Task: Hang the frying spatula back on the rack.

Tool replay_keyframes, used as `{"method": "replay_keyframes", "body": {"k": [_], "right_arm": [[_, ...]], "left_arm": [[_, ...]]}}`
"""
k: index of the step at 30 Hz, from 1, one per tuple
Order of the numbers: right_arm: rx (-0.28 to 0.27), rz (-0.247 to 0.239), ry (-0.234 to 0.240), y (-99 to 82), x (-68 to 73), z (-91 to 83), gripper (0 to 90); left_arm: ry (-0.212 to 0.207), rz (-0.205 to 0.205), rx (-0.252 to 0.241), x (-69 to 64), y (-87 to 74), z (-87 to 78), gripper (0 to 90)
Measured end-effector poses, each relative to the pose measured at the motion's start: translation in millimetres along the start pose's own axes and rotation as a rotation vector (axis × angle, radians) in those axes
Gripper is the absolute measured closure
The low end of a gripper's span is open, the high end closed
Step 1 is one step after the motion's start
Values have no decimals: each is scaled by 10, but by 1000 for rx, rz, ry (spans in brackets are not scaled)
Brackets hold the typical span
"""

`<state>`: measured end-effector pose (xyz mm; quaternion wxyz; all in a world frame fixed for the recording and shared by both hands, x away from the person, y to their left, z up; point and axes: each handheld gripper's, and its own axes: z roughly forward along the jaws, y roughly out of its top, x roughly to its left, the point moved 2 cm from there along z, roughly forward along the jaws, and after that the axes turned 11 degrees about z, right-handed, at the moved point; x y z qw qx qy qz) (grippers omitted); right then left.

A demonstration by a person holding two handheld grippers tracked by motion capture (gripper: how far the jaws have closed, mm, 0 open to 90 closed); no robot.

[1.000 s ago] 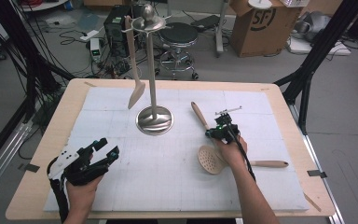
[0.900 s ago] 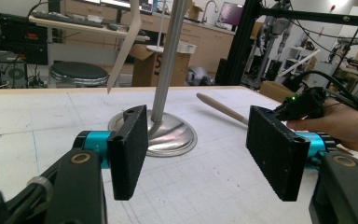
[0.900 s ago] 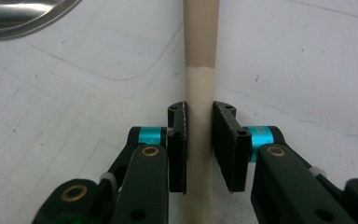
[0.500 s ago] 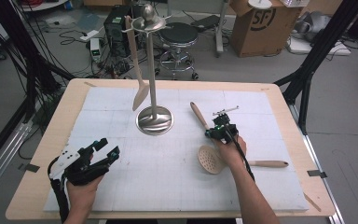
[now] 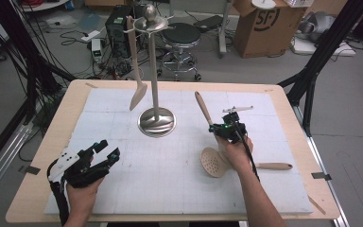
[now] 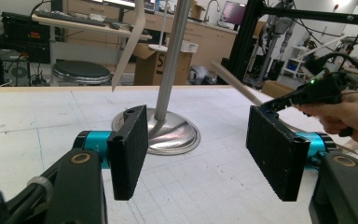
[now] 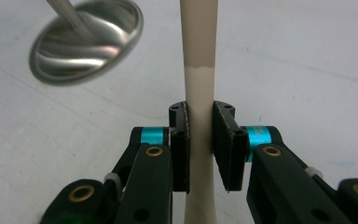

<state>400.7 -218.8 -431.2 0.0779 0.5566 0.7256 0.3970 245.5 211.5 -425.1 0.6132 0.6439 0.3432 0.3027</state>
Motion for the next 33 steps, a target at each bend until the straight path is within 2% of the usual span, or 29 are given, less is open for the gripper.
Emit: {"method": "replay_keyframes", "body": {"k": [5,7,11,21,28,33], "right_arm": [[-78,-15,62,143,152,-153,778],[-108,-28,99,216,236,-222,777],[-165,-69,134,336,406,-354,777],[-253,-117,209,464,680,-481,778],[-279,-164,251,575,880,-562,777],[-310,-179,286,665,1008,-643,777]], "left_arm": [[3,-5,-3,8,0,-2,395],[7,1,0,19,-3,-7,394],[9,-3,-1,30,-8,-15,394],[13,2,-4,42,-5,-29,394],[12,2,-6,31,1,-29,395],[15,2,-6,40,2,-40,394]]}}
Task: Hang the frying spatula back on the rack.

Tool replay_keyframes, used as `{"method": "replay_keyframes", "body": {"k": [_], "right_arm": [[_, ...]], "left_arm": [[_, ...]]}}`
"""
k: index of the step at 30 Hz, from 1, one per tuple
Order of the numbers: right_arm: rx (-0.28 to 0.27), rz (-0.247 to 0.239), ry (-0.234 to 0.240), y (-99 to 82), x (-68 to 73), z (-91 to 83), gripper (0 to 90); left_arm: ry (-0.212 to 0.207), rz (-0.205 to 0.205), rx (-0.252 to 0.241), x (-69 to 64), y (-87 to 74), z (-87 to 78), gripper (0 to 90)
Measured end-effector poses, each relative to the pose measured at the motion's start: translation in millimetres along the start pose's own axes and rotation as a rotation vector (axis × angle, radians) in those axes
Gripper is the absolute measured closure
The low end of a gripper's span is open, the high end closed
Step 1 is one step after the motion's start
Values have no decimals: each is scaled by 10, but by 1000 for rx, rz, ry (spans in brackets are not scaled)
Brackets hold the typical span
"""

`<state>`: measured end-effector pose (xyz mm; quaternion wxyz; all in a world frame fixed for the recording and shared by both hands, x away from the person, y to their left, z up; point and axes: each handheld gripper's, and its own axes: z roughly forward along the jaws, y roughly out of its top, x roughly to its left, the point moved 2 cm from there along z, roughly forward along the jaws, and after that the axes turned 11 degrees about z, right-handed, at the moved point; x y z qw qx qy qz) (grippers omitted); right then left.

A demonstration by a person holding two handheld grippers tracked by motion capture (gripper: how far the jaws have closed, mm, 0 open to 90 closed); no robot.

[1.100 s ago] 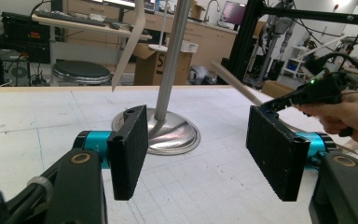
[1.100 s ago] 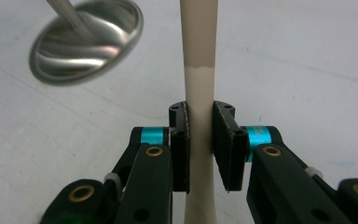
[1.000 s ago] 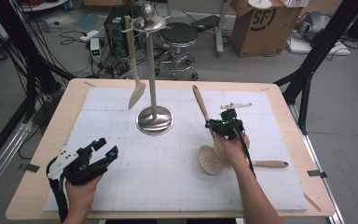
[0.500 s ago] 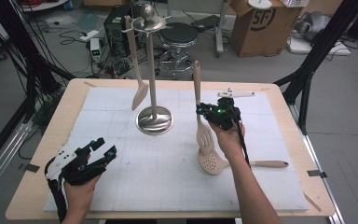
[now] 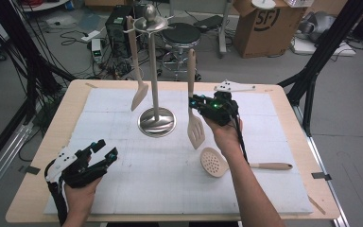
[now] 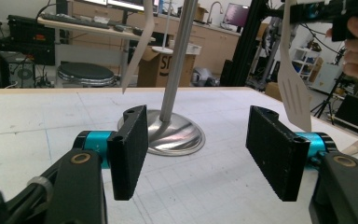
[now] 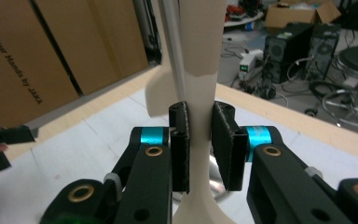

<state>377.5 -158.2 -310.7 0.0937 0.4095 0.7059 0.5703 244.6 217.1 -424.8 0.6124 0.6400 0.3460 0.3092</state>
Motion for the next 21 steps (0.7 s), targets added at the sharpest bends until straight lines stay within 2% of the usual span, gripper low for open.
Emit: {"method": "replay_keyframes", "body": {"k": [9,21], "right_arm": [[-22,-24,33,202,164,41,777],[13,-36,45,338,243,156,777]], "left_arm": [[6,0,-7,12,11,-28,394],[15,-4,-11,26,15,-60,394]]}}
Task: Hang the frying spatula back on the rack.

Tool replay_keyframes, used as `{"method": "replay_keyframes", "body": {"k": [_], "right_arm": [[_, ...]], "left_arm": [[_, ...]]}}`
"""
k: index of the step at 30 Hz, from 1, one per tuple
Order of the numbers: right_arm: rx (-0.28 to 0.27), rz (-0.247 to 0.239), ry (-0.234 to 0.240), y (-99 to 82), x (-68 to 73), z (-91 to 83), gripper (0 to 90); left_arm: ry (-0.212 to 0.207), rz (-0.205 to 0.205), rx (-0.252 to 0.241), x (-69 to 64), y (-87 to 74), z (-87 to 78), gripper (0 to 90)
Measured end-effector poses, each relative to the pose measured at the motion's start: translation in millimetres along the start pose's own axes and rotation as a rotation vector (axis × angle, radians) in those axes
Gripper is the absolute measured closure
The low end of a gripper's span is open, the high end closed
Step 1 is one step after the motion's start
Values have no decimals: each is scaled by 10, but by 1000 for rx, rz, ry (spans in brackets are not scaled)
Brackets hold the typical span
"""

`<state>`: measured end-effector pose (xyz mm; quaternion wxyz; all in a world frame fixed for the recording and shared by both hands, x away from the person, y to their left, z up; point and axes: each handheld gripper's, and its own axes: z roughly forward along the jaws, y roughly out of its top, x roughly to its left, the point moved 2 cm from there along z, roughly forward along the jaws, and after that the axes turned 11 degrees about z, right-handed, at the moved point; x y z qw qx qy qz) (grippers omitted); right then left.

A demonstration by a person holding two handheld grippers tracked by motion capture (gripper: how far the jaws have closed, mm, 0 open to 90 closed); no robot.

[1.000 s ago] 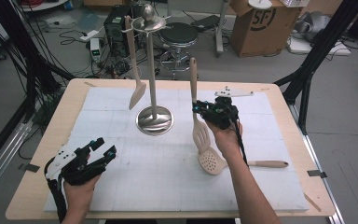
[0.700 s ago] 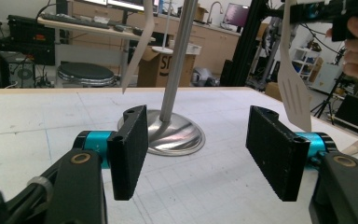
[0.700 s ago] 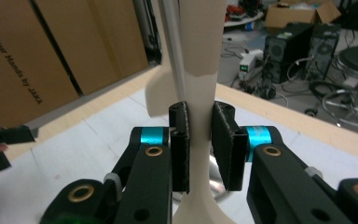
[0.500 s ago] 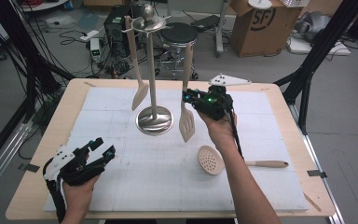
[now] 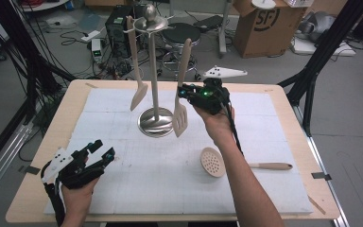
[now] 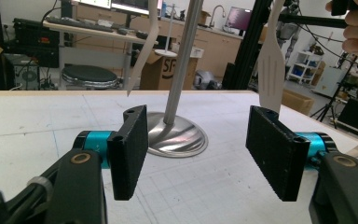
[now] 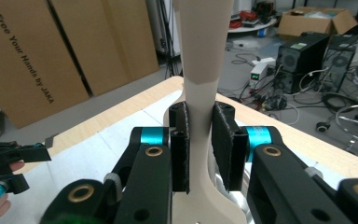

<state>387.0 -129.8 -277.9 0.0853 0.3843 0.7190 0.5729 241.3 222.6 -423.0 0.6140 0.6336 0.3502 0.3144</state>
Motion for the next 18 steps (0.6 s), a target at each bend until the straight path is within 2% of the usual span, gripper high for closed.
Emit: {"method": "replay_keyframes", "body": {"k": [6,11,18], "right_arm": [[23,-4,4,87,21,61,777],[22,-8,5,165,53,98,777],[34,-10,6,203,39,157,777]], "left_arm": [[3,0,0,12,-2,-15,394],[10,-7,-4,20,-1,-29,394],[17,-2,-2,42,-5,-54,394]]}}
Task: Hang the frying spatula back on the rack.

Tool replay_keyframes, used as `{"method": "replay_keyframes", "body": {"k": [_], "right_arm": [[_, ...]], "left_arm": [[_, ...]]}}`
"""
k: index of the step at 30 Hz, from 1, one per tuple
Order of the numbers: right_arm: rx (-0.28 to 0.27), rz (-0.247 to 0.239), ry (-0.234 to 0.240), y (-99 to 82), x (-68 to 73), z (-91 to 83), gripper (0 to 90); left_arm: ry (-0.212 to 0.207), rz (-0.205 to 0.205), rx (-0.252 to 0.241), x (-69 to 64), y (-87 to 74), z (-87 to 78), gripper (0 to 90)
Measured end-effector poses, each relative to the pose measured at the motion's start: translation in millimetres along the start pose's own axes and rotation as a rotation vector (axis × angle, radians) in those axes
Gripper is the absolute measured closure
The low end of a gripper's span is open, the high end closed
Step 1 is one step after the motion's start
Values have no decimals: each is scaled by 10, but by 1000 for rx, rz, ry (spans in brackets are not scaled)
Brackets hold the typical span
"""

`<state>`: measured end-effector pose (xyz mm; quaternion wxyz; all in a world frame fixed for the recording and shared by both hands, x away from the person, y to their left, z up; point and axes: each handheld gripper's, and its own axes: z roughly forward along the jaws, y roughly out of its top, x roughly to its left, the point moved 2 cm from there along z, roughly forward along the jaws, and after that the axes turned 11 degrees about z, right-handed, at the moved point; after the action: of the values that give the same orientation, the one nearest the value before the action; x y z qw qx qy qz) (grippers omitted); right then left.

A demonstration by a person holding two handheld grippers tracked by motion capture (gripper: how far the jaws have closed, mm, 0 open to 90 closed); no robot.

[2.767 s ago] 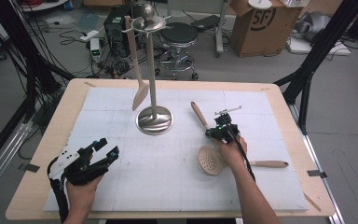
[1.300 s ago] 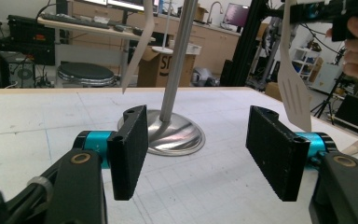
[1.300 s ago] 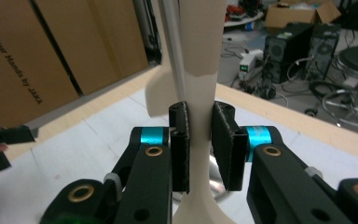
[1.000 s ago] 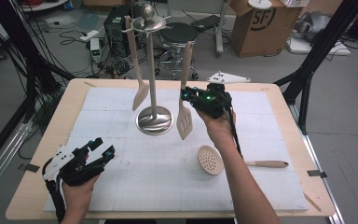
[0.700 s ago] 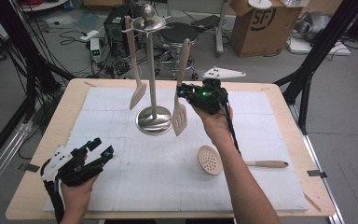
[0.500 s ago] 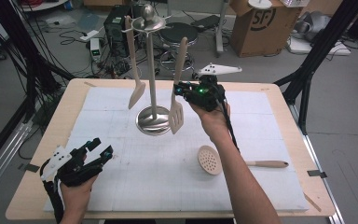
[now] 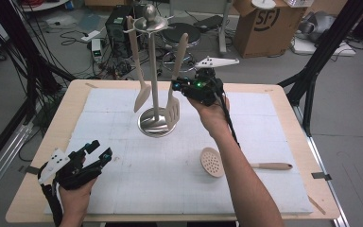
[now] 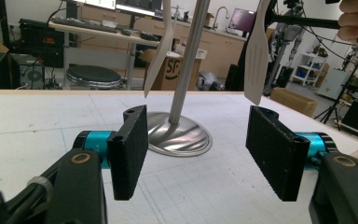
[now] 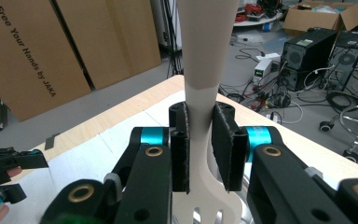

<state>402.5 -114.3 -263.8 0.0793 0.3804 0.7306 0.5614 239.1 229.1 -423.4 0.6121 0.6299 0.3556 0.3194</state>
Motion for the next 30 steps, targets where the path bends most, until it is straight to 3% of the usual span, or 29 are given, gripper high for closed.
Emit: {"method": "replay_keyframes", "body": {"k": [10,30], "right_arm": [[-8,-10,4,110,26,36,777],[-9,-13,-6,110,42,38,777]], "left_arm": [[12,-5,-2,26,-8,-35,395],[14,-3,-5,24,1,-51,395]]}}
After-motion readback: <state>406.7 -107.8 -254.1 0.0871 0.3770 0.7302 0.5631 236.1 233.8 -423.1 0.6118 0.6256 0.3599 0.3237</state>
